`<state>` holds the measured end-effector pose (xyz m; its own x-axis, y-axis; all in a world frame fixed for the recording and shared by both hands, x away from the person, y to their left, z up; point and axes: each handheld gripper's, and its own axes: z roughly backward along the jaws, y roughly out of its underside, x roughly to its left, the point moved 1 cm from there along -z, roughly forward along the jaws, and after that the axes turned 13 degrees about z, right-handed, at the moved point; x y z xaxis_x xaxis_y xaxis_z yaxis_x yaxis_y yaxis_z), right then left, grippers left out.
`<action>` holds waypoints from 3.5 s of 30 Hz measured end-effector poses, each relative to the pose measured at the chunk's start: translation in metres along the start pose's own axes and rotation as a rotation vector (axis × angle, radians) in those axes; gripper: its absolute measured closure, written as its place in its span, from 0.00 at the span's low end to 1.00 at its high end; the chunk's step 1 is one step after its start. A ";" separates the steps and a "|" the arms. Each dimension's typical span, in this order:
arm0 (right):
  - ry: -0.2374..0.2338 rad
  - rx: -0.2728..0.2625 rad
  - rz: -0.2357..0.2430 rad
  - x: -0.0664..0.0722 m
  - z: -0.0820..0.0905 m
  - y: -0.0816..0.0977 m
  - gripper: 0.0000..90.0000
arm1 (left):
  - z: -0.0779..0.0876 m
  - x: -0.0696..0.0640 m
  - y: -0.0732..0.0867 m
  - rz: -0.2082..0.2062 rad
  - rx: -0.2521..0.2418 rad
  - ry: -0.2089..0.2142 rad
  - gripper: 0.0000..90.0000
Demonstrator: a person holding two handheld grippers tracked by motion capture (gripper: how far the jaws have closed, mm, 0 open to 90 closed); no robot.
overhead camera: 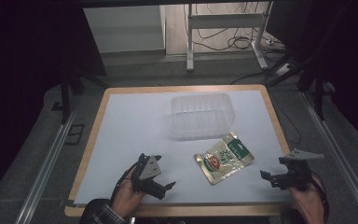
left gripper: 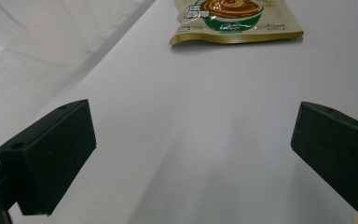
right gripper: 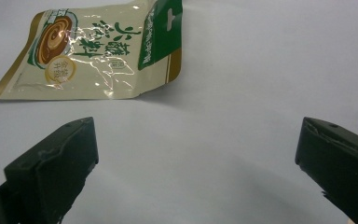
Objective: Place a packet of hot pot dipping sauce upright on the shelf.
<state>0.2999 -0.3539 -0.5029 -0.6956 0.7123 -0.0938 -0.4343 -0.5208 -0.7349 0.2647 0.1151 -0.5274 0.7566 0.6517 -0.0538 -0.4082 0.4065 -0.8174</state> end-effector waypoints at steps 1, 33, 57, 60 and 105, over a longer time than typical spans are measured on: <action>0.001 -0.004 0.003 0.000 0.000 0.000 0.00 | 0.000 0.000 0.000 0.000 0.000 0.000 0.00; -0.039 -0.088 0.012 0.004 -0.014 -0.023 0.00 | -0.002 -0.002 0.000 -0.008 0.004 0.015 0.00; -0.064 -0.101 -0.031 -0.012 -0.034 -0.038 0.00 | -0.002 -0.002 0.000 -0.009 0.000 0.019 0.00; -0.057 -0.090 -0.028 -0.015 -0.040 -0.043 0.00 | -0.002 -0.002 0.000 -0.008 0.003 0.021 0.00; -0.208 0.121 0.106 -0.004 -0.107 -0.080 0.52 | -0.004 -0.004 0.000 -0.027 0.016 0.017 0.00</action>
<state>0.3981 -0.2648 -0.5156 -0.8380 0.5455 -0.0166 -0.4096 -0.6488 -0.6413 0.2640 0.1101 -0.5297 0.7759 0.6295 -0.0414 -0.3957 0.4345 -0.8091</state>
